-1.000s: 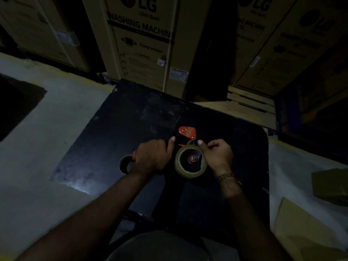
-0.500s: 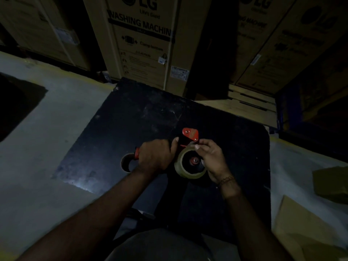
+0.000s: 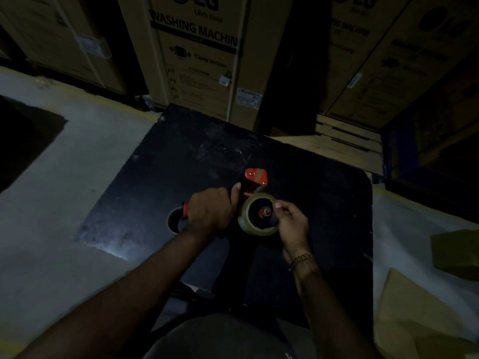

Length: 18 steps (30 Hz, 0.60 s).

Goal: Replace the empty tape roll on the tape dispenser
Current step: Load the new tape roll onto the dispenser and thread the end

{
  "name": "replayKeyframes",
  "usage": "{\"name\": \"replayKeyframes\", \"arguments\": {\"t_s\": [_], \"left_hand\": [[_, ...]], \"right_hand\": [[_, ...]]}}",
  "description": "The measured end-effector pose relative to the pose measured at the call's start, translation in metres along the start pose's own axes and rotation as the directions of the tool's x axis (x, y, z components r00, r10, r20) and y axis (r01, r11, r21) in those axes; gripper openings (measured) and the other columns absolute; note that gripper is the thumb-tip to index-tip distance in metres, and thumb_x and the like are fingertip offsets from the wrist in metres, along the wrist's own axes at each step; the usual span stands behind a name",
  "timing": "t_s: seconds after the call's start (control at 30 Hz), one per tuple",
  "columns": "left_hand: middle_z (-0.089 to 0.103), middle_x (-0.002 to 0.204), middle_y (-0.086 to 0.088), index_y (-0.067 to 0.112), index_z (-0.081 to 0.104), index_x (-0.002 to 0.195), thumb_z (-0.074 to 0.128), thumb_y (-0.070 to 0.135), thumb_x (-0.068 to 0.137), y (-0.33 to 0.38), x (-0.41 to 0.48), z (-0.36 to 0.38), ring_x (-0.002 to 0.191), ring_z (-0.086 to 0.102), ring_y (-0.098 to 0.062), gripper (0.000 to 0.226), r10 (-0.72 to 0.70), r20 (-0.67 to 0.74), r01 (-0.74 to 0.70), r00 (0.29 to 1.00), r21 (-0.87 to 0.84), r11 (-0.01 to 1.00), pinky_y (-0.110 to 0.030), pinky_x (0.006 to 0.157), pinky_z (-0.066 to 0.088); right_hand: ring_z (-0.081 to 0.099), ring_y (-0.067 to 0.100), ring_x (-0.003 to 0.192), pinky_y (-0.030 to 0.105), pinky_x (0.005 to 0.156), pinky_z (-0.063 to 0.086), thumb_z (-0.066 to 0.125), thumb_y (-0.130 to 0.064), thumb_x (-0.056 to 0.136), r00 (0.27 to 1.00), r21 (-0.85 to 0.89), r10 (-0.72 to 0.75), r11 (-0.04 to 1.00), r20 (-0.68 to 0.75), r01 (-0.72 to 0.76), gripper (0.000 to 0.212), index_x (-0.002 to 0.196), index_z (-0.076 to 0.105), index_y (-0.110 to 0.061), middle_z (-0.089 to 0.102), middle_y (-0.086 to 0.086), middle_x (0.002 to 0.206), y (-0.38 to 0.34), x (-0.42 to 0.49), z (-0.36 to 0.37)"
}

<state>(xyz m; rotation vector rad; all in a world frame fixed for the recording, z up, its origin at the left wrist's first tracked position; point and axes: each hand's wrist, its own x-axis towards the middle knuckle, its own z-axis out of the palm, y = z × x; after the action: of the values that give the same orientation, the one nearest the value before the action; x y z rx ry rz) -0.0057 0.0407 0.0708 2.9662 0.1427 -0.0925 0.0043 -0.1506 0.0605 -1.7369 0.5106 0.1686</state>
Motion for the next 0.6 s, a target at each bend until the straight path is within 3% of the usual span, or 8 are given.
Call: {"name": "replayKeyframes", "arguments": {"t_s": [0.07,0.17,0.2,0.33,0.4,0.5,0.6], "left_hand": [[0.072,0.095,-0.009,0.017,0.067,0.116,-0.018,0.058,0.099,-0.003,0.001,-0.001,0.085,0.068,-0.033,0.096,0.049,-0.026,-0.047,0.998,0.055,0.997,-0.036,0.064,0.041],[0.072,0.079,-0.007,0.018,0.070,0.088,-0.011,0.063,0.097,-0.001,-0.003,0.000,0.071,0.069,-0.032,0.093,0.019,-0.012,-0.019,1.000,0.058,0.998,-0.034,0.057,0.036],[0.073,0.081,-0.007,0.018,0.070,0.088,-0.012,0.063,0.096,0.000,-0.005,0.000,0.073,0.070,-0.032,0.093,0.017,0.007,-0.017,1.000,0.047,0.999,-0.034,0.058,0.035],[0.072,0.098,-0.007,0.020,0.066,0.119,-0.026,0.064,0.090,-0.003,-0.009,0.009,0.088,0.069,-0.032,0.107,0.054,-0.039,-0.053,0.998,0.024,0.998,-0.036,0.064,0.034],[0.073,0.095,-0.007,0.021,0.069,0.115,-0.034,0.067,0.084,-0.006,-0.011,0.012,0.085,0.069,-0.032,0.117,0.065,-0.039,-0.065,0.997,-0.009,0.998,-0.036,0.063,0.041],[0.073,0.086,-0.006,0.019,0.068,0.093,-0.024,0.071,0.087,-0.007,-0.012,0.010,0.080,0.070,-0.031,0.106,-0.004,-0.016,0.003,1.000,-0.075,0.997,-0.037,0.064,0.049],[0.074,0.094,-0.003,0.024,0.069,0.113,-0.037,0.073,0.074,-0.009,-0.010,0.010,0.083,0.070,-0.028,0.124,0.040,0.009,-0.040,0.999,-0.044,0.998,-0.034,0.059,0.038]], "right_hand": [[0.071,0.016,0.105,0.028,0.086,0.057,0.063,-0.016,0.100,0.997,0.032,-0.002,0.999,0.079,0.000,0.015,0.103,0.078,-0.018,0.077,0.000,0.106,0.000,0.006,-0.002],[0.073,0.018,0.105,0.023,0.080,0.058,0.058,-0.014,0.103,0.976,0.034,0.015,0.999,0.216,-0.023,0.021,0.109,0.078,-0.009,0.078,0.007,0.110,-0.004,0.010,0.000],[0.073,0.021,0.105,0.025,0.079,0.059,0.058,-0.013,0.103,0.973,0.027,0.013,0.999,0.231,-0.020,0.022,0.109,0.078,-0.007,0.078,0.009,0.110,-0.004,0.011,0.002],[0.073,0.029,0.107,0.037,0.091,0.060,0.061,-0.011,0.100,0.977,0.040,0.011,0.999,0.214,-0.020,0.018,0.099,0.079,-0.011,0.079,0.009,0.105,-0.001,0.009,0.008],[0.074,0.027,0.103,0.039,0.090,0.060,0.061,-0.011,0.100,0.982,0.046,0.033,0.998,0.184,-0.042,0.020,0.094,0.079,-0.015,0.080,0.008,0.102,0.002,0.006,0.010],[0.074,0.023,0.094,0.036,0.082,0.060,0.060,-0.012,0.100,0.994,0.110,0.074,0.991,0.079,-0.082,0.021,0.089,0.078,-0.015,0.079,0.007,0.095,0.006,-0.002,0.014],[0.073,0.020,0.088,0.030,0.075,0.058,0.061,-0.010,0.099,0.991,0.214,0.134,0.968,-0.010,-0.129,0.020,0.087,0.076,-0.014,0.077,0.007,0.091,0.004,-0.008,0.018]]}}
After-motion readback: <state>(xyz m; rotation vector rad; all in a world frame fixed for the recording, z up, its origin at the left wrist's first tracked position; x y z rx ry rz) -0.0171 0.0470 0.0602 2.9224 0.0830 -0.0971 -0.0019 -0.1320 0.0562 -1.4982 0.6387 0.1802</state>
